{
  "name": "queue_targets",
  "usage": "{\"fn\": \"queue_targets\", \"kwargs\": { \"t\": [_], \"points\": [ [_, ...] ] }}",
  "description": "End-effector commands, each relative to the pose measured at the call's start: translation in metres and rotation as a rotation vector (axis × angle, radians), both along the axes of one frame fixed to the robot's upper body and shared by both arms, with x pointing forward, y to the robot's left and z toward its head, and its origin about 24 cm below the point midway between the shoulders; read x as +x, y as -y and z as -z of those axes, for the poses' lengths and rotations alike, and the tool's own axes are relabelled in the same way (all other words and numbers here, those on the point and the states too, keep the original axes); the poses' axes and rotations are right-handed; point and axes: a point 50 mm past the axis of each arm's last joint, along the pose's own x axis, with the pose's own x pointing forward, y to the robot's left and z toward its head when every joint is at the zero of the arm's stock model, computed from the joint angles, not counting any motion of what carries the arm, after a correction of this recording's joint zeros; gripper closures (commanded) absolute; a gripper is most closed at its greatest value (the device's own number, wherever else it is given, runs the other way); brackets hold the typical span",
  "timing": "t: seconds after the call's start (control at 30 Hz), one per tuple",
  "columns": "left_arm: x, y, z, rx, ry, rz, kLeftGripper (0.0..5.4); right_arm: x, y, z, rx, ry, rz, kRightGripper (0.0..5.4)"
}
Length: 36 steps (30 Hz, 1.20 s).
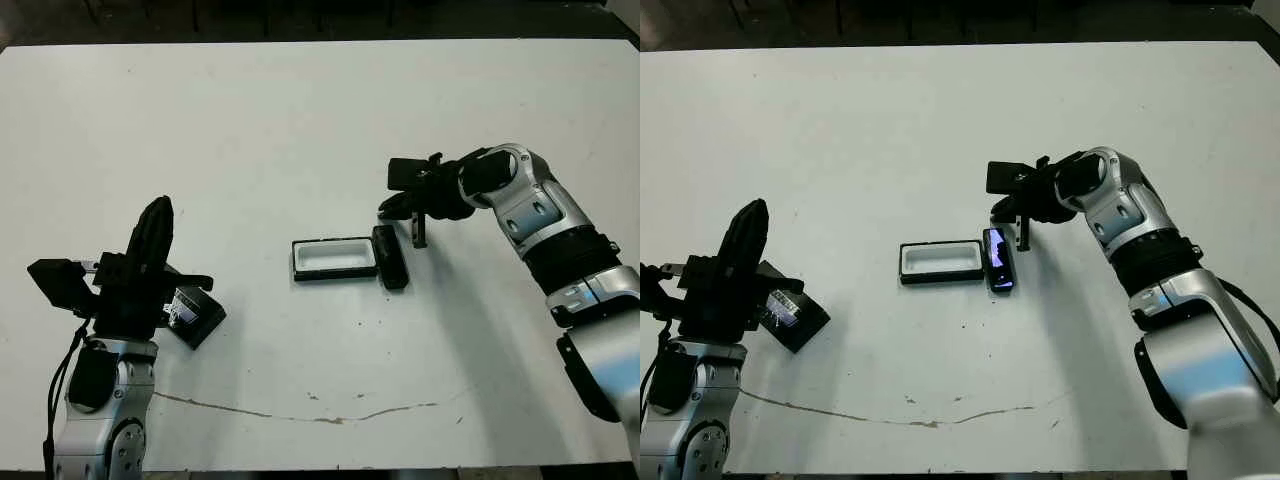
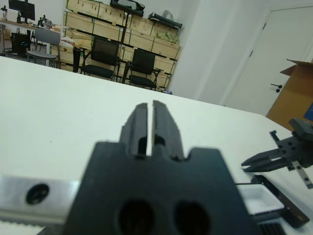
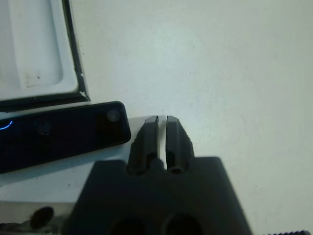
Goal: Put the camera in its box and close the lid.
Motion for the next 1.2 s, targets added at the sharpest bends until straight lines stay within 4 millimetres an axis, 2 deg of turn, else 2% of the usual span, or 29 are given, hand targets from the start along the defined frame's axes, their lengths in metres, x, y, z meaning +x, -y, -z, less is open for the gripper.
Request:
{"fn": "queue_targets", "kwargs": {
  "t": [0.03, 0.7, 1.2],
  "points": [
    [-0.002, -0.001, 0.005, 0.011, -0.031, -0.008, 5.39, -0.007, 0.008, 0.015, -0.028, -0.052, 0.007, 5.4],
    [-0.002, -0.003, 0.004, 0.006, -0.029, 0.0, 5.39, -0.019, 0.016, 0.007, -0.033, -0.057, -0.098, 5.4],
    [-0.002, -0.003, 0.005, 0.002, -0.031, -0.002, 5.39, -0.031, 0.016, 0.006, 0.014, -0.144, -0.11, 5.4]
  ]
}}
